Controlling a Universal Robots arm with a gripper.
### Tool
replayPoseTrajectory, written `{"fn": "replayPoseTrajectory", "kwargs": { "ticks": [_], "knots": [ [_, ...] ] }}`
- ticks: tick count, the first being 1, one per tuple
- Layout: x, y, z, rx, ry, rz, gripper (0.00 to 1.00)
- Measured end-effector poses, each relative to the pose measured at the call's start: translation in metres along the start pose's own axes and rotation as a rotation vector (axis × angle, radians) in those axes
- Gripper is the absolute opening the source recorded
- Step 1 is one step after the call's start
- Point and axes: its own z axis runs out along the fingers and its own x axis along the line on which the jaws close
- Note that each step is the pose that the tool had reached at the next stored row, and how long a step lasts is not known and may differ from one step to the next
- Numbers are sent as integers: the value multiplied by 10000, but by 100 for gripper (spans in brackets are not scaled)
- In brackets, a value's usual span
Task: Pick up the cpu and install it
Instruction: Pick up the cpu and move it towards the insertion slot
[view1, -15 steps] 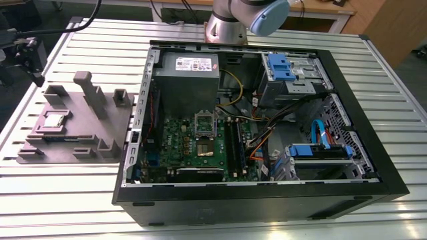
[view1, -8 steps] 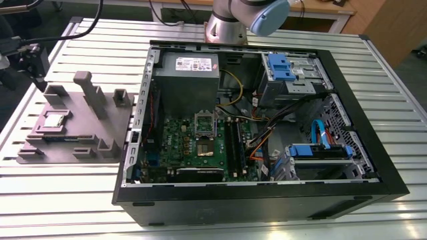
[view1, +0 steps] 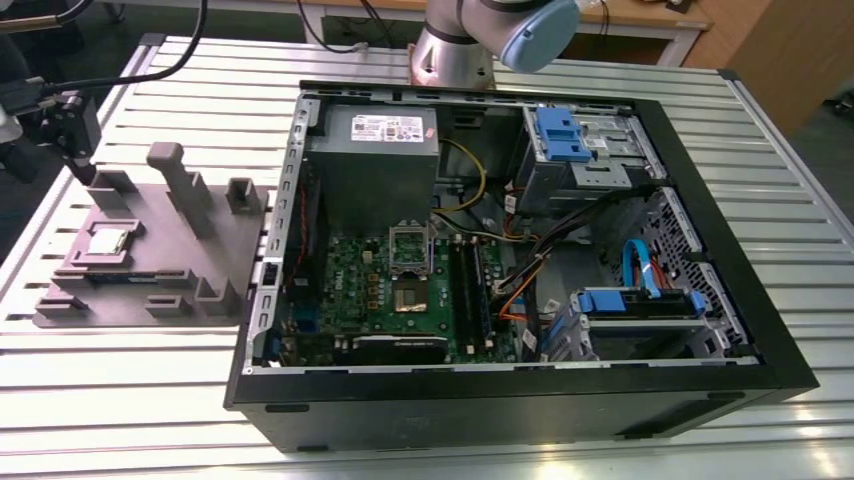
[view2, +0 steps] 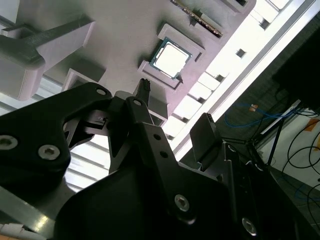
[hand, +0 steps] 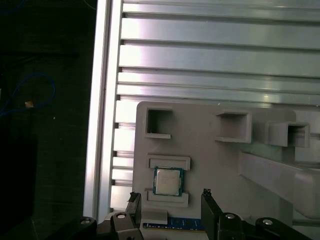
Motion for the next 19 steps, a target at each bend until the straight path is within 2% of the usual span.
{"fn": "replayPoseTrajectory", "kwargs": {
  "ticks": [8,19],
  "knots": [
    [-1,-11,28,-1,-2,0,59],
    [-34,-31,219,-2,-4,56,59]
  ]
}}
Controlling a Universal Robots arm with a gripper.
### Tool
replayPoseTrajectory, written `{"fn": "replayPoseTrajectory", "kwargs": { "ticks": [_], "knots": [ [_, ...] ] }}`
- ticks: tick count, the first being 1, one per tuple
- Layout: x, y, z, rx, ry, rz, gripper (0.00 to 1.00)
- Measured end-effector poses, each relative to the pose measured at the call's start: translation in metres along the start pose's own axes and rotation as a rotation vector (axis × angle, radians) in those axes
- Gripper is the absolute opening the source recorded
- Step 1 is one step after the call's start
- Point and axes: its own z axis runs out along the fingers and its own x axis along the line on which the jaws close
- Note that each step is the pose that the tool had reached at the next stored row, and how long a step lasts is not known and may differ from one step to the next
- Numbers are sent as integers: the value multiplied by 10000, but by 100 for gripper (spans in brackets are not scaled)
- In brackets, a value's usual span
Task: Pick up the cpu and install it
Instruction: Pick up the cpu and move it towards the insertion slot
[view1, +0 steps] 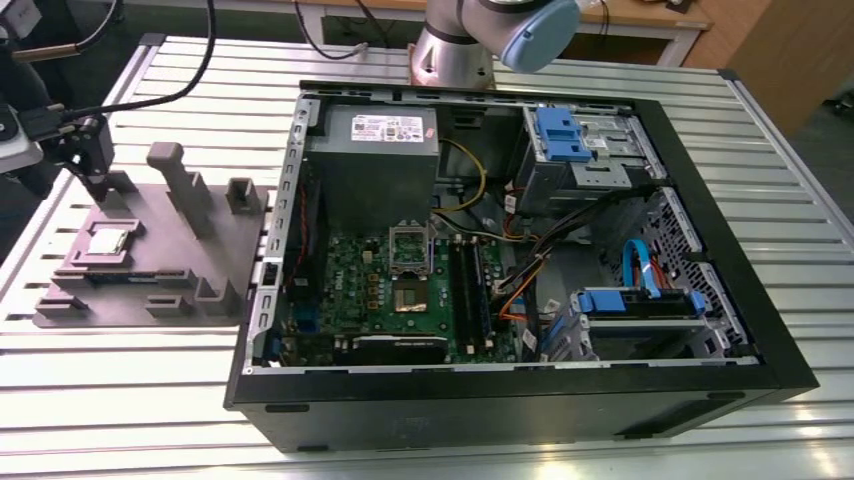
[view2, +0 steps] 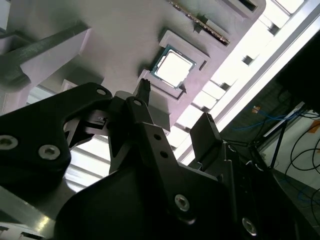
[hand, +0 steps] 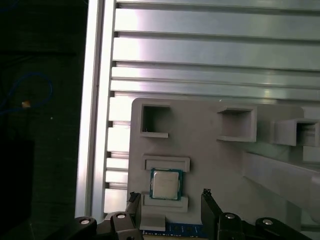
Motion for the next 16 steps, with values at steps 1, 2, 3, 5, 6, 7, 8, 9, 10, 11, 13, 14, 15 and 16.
{"fn": "replayPoseTrajectory", "kwargs": {
  "ticks": [1,2,3,5,6,7,8,9,10,11,13,14,15,16],
  "knots": [
    [-1,-6,18,0,0,16,59],
    [-1,-12,35,-1,-1,46,59],
    [0,-19,50,-1,-3,83,59],
    [-1,-31,79,-3,-8,158,59],
    [-1,-35,91,-4,-9,189,59],
    [0,-35,97,-4,-9,207,59],
    [0,-36,98,-3,-7,211,59],
    [-1,-36,102,-3,-8,211,59],
    [-1,-37,103,-4,-9,211,59],
    [-1,-37,103,-3,-9,211,59],
    [-1,-37,103,-4,-9,211,59],
    [-1,-36,103,-4,-9,211,59],
    [-1,-36,104,-4,-9,211,59],
    [-1,-37,104,-4,-9,211,59]
  ]
}}
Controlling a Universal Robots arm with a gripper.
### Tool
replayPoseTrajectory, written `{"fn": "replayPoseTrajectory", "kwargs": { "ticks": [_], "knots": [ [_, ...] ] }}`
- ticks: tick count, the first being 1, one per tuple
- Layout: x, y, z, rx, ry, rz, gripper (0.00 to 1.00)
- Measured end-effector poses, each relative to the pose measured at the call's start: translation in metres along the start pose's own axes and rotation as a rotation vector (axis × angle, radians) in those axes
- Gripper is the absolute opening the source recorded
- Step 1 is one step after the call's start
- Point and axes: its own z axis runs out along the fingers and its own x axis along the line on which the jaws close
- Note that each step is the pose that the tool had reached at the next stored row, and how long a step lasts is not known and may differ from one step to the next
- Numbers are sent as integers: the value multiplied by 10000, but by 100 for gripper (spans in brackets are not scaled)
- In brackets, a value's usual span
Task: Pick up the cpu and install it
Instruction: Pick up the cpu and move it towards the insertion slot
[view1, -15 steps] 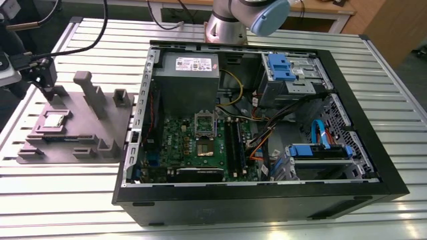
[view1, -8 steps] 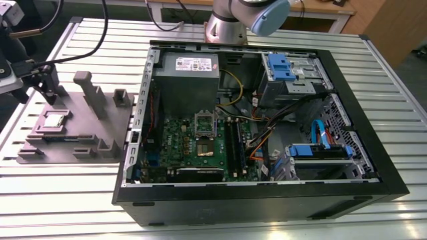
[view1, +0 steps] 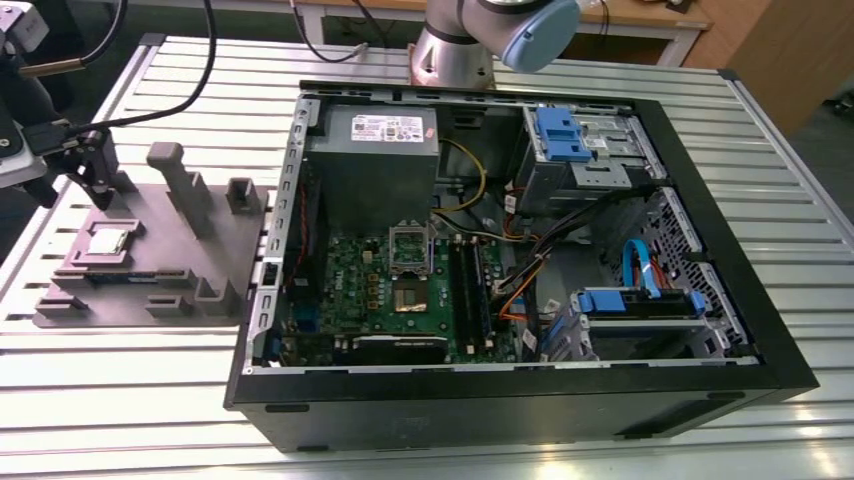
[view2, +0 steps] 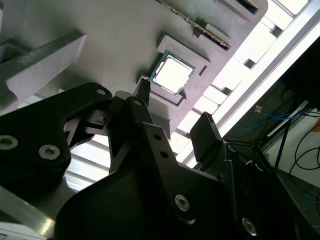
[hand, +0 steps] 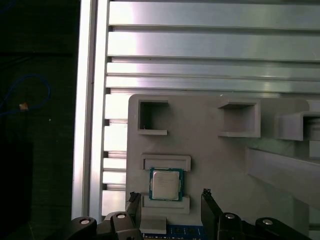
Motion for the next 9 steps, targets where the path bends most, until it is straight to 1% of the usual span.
{"fn": "replayPoseTrajectory", "kwargs": {
  "ticks": [5,9],
  "knots": [
    [0,0,6,-2,-4,0,59],
    [-1,-3,68,-3,-6,160,59]
  ]
}}
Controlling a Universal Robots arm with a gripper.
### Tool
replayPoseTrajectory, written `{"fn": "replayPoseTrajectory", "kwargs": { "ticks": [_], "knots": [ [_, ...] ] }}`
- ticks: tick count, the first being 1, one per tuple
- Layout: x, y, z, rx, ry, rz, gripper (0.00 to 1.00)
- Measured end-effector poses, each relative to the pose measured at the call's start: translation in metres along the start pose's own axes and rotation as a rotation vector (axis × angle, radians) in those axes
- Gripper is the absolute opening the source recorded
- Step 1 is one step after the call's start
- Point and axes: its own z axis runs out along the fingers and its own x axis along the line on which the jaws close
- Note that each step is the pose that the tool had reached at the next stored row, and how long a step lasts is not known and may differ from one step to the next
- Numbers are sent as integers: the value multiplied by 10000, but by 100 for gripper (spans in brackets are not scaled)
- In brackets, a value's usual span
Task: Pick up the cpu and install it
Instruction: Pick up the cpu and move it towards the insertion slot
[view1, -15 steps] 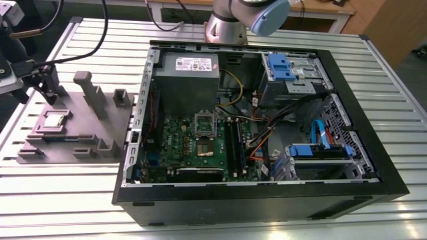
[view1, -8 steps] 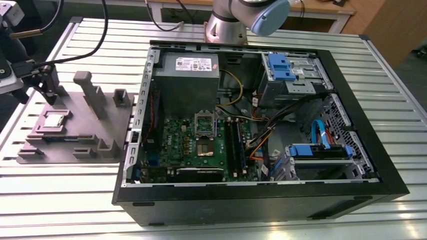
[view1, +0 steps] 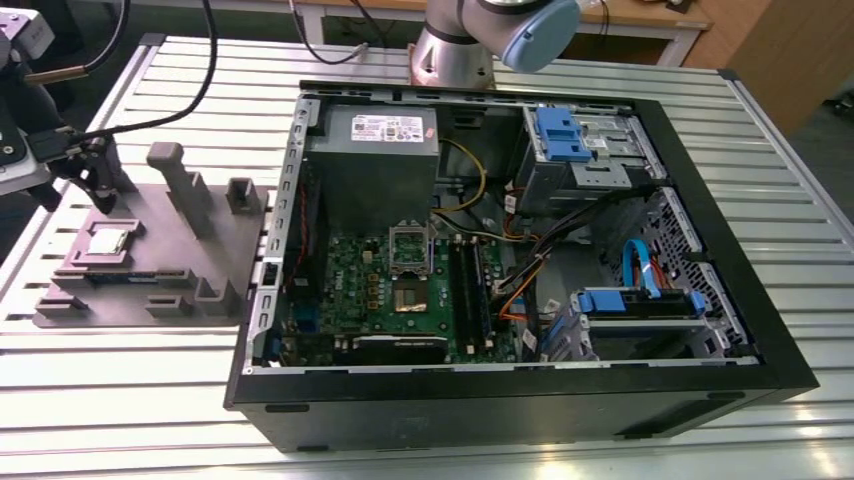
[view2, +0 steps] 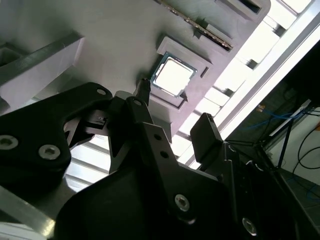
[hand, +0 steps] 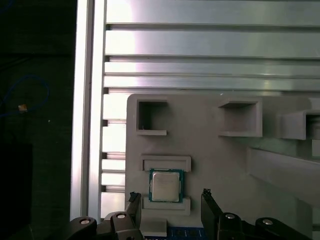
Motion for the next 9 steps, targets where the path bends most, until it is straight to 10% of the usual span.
{"fn": "replayPoseTrajectory", "kwargs": {
  "ticks": [9],
  "knots": [
    [-3,-24,163,-1,-2,47,59]
  ]
}}
